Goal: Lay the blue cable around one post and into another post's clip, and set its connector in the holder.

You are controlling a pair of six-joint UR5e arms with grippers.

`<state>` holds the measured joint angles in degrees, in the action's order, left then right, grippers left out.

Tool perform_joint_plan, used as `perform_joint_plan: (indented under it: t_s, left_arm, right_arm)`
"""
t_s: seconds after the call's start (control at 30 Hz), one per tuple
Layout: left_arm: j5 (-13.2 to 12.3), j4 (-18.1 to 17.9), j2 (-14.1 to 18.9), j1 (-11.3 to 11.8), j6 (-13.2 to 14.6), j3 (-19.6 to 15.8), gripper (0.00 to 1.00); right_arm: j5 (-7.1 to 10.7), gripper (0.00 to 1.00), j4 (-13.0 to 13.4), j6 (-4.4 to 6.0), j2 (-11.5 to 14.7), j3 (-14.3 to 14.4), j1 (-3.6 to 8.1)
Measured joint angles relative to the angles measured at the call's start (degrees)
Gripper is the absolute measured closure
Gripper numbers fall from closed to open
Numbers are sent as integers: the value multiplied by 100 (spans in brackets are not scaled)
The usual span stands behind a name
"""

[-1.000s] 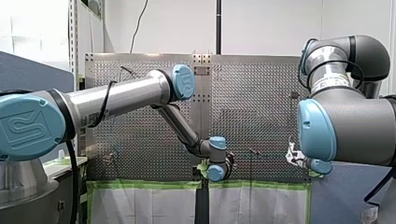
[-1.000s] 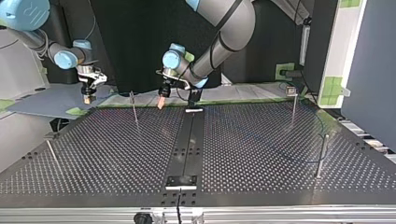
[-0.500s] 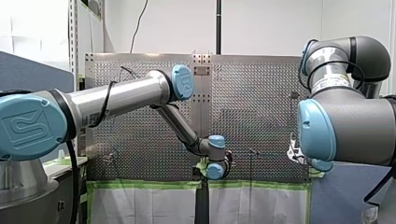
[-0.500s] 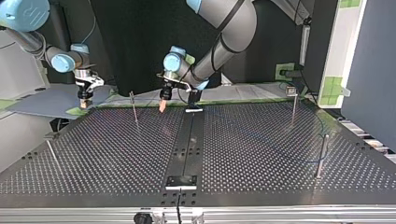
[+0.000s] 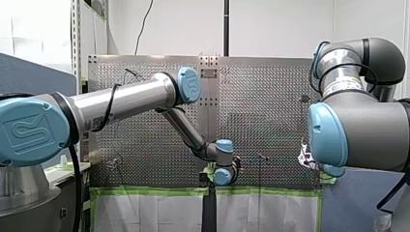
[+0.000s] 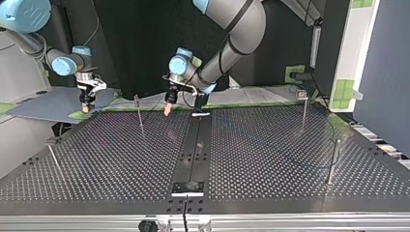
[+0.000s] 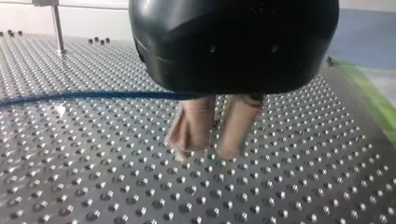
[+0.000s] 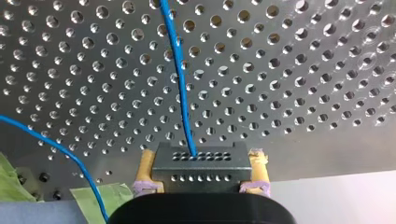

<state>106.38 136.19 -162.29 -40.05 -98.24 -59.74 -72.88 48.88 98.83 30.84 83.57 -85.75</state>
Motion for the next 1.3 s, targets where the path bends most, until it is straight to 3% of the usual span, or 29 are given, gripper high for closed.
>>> perform_joint_plan:
  t_s: [0.07,0.4,0.6,1.03,1.3]
  left_arm:
    - [-76,42,0,5,12,0,0]
    - [-570,495,46,28,309,-4,0]
    - [-852,800,240,40,547,-164,0]
    - [-923,1127,873,28,745,-796,0]
    - [-1040,1518,990,-77,989,-1201,0]
  right_arm:
    - [0,100,-17,4,-6,-1,5]
    - [8,100,-84,23,-14,-1,10]
    - [15,100,-177,24,-19,-1,10]
    - [14,100,-343,5,-35,3,9]
    - [14,100,-413,-8,-46,5,-1]
